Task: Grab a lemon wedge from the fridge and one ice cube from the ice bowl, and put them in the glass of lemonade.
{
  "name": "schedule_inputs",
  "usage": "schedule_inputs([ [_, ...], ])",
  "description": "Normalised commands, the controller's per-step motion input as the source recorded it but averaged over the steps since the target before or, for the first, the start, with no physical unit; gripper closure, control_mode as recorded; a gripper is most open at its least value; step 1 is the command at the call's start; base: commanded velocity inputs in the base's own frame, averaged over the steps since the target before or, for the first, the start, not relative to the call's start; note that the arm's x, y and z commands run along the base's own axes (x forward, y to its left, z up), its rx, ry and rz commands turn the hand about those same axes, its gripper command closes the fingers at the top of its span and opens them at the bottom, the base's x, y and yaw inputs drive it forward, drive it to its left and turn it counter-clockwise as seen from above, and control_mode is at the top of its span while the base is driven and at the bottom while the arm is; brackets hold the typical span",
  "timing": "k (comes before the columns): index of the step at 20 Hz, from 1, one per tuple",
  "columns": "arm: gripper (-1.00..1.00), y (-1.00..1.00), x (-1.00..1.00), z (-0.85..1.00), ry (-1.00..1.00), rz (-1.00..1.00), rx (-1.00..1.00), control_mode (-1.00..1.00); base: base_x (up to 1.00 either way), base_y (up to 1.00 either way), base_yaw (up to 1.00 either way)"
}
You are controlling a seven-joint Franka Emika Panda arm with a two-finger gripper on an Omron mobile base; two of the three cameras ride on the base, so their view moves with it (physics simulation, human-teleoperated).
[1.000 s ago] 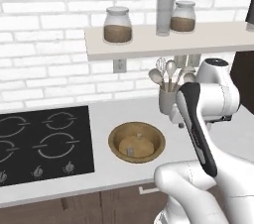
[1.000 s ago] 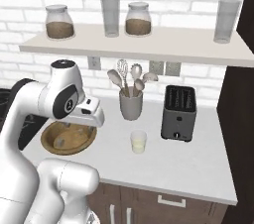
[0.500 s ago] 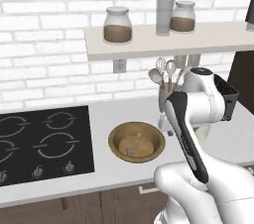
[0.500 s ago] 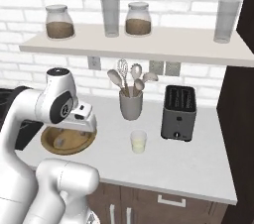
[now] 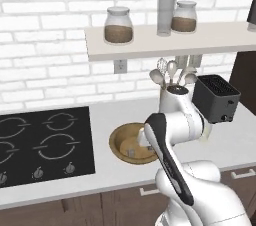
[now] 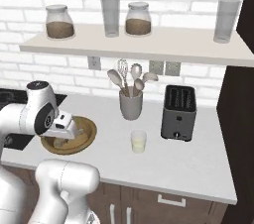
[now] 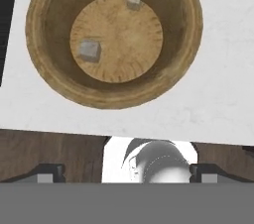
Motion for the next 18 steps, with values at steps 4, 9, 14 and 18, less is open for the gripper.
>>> schedule_inputs([
  [4,-1.0,0.82,0.01,-0.3,0.0,-0.08,0.0,-1.0,0.0,0.0,0.0],
  [9,-1.0,0.59,0.17,-0.15,0.0,-0.05,0.01,-1.0,0.0,0.0,0.0],
  [14,-1.0,0.08,0.31,0.0,0.0,0.0,0.01,-1.0,0.0,0.0,0.0],
  [18,-1.0,-0.28,0.09,-0.01,0.0,0.01,0.05,-1.0,0.0,0.0,0.0],
])
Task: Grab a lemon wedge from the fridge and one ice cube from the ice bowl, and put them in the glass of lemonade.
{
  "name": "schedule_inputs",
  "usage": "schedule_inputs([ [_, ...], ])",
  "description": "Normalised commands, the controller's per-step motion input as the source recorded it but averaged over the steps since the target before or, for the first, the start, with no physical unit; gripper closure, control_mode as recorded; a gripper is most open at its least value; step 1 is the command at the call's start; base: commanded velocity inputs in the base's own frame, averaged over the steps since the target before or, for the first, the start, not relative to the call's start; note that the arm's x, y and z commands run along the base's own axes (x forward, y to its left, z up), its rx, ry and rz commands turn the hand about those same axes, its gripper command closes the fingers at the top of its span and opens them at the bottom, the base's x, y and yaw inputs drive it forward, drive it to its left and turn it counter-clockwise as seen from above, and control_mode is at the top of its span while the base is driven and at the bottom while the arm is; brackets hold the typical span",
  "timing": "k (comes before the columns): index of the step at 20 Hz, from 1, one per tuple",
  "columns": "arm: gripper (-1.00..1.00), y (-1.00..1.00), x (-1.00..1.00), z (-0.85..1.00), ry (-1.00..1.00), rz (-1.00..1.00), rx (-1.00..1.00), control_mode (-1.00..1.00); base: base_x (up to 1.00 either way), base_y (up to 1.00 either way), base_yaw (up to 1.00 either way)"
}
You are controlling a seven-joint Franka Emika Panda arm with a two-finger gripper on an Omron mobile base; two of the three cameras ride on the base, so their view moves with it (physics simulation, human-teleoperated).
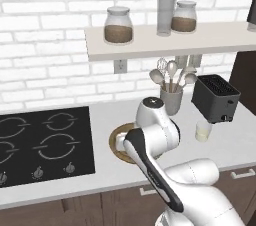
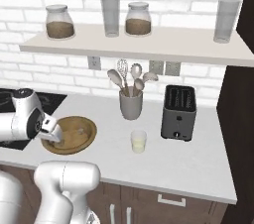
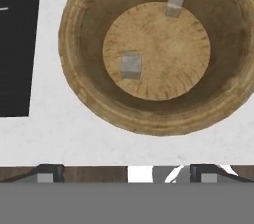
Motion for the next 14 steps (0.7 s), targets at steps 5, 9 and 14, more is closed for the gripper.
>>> schedule_inputs([
  [5,-1.0,-0.16,0.01,-0.17,0.04,0.0,0.04,-1.0,0.0,0.0,0.0],
  [9,-1.0,0.0,0.16,-0.13,0.09,0.0,0.02,-1.0,0.0,0.0,0.0],
  [14,-1.0,0.0,0.31,-0.09,0.06,0.0,0.0,-1.0,0.0,0.0,0.0],
])
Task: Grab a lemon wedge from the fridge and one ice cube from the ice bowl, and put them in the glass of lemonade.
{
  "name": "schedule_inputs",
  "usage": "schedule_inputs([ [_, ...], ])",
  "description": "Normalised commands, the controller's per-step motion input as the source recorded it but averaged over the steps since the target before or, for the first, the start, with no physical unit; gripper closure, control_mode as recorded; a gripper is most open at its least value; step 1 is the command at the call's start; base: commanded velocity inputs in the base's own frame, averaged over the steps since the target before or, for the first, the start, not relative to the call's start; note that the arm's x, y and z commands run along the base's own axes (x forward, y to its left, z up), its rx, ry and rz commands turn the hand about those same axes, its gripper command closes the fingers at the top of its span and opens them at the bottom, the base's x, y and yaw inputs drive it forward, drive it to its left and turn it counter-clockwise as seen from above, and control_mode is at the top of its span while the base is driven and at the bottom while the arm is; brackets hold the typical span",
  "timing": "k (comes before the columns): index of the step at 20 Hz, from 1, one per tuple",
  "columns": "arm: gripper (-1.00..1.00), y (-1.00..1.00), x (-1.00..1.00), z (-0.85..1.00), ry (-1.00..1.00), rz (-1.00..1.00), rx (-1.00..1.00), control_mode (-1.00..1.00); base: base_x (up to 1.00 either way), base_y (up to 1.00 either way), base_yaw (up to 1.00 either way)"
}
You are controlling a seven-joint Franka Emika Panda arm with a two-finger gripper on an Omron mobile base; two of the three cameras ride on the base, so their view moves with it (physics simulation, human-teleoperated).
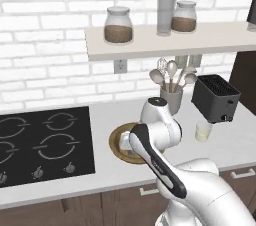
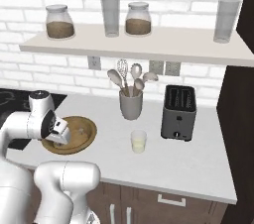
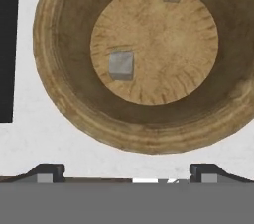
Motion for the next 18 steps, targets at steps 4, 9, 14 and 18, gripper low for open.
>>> schedule_inputs([
  [4,-1.0,0.0,0.31,-0.18,0.03,0.0,0.0,-1.0,0.0,0.0,0.0],
  [9,-1.0,0.0,0.12,-0.23,0.01,0.0,0.02,-1.0,0.0,0.0,0.0],
  [14,-1.0,0.0,0.17,-0.05,0.1,0.0,0.07,-1.0,0.0,0.0,0.0],
  [18,-1.0,0.0,0.08,-0.09,0.08,0.0,0.06,-1.0,0.0,0.0,0.0],
])
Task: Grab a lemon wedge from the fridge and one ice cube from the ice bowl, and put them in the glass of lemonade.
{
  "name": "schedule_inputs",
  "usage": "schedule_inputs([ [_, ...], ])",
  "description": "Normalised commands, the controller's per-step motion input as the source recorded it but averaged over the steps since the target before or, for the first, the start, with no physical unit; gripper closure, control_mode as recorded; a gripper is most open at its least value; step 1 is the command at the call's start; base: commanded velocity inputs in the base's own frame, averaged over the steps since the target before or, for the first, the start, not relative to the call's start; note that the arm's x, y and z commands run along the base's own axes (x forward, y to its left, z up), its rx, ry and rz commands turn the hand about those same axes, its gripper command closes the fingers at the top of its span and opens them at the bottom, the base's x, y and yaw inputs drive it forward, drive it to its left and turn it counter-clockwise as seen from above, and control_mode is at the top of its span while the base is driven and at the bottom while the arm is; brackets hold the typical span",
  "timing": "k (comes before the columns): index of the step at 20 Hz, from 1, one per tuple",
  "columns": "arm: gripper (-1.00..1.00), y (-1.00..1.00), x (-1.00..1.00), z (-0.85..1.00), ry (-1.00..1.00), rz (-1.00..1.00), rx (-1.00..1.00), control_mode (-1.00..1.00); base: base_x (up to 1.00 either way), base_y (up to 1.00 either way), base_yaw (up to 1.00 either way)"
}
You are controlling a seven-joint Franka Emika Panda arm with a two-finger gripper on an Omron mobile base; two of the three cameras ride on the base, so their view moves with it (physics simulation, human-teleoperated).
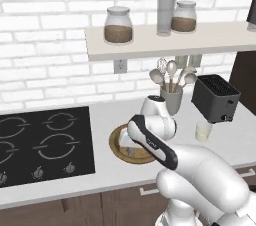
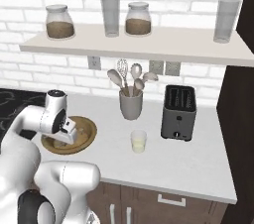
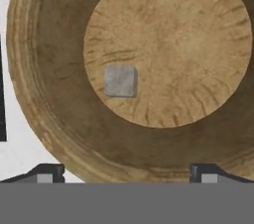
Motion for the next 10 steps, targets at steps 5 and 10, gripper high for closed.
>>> schedule_inputs([
  [5,-1.0,0.01,0.06,-0.13,0.06,0.0,0.01,-1.0,0.0,0.0,0.0],
  [10,-1.0,0.06,0.01,-0.2,0.0,0.0,0.0,-1.0,0.0,0.0,0.0],
])
